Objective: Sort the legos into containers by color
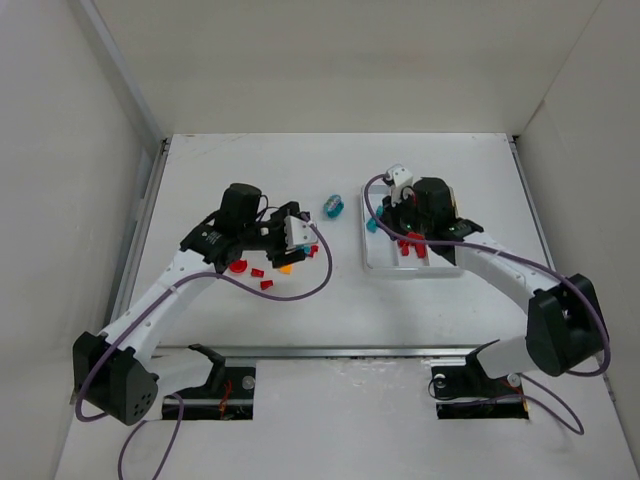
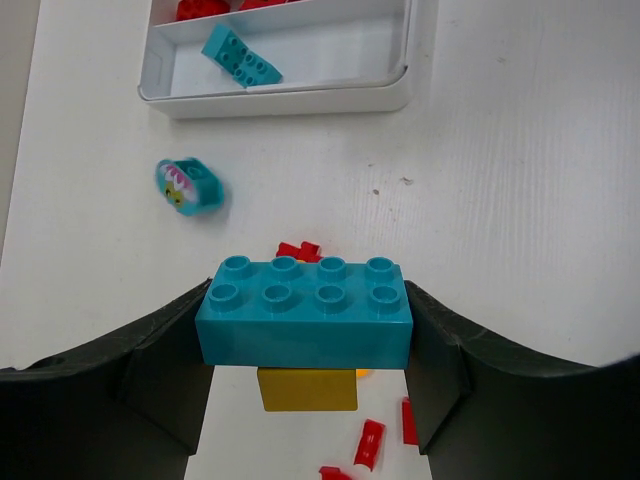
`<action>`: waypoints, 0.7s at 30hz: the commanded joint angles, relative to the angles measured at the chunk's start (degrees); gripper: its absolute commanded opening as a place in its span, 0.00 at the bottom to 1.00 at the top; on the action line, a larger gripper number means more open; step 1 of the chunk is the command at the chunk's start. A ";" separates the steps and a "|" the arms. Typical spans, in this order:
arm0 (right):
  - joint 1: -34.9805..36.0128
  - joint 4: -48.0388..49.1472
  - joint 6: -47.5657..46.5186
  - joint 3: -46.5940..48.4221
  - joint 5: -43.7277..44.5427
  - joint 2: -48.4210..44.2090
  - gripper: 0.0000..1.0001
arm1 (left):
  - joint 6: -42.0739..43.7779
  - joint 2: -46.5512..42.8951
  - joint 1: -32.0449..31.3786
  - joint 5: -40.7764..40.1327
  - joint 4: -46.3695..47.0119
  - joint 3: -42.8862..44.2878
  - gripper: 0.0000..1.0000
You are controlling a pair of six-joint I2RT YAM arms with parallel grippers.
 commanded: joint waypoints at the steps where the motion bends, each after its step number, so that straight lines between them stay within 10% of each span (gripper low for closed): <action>1: 0.25 2.52 2.65 0.95 1.43 0.04 0.00 | -2.34 -1.35 -0.38 -1.66 3.32 -0.19 0.00; 3: 1.39 2.52 1.43 2.87 0.90 0.74 0.09 | -2.95 -1.35 -0.38 -2.72 3.32 -0.19 0.00; 6: 5.33 2.52 -2.79 6.03 1.51 4.07 0.63 | -6.97 -2.67 -0.38 -6.32 4.54 -1.59 0.00; 9: 5.97 2.52 -3.32 13.76 1.51 10.74 0.95 | -13.13 -4.42 -0.38 -13.87 9.28 -3.53 0.00; 21: 4.12 -20.94 13.55 73.83 18.11 53.86 1.00 | -26.33 -8.82 -0.38 -26.72 15.80 -9.07 0.00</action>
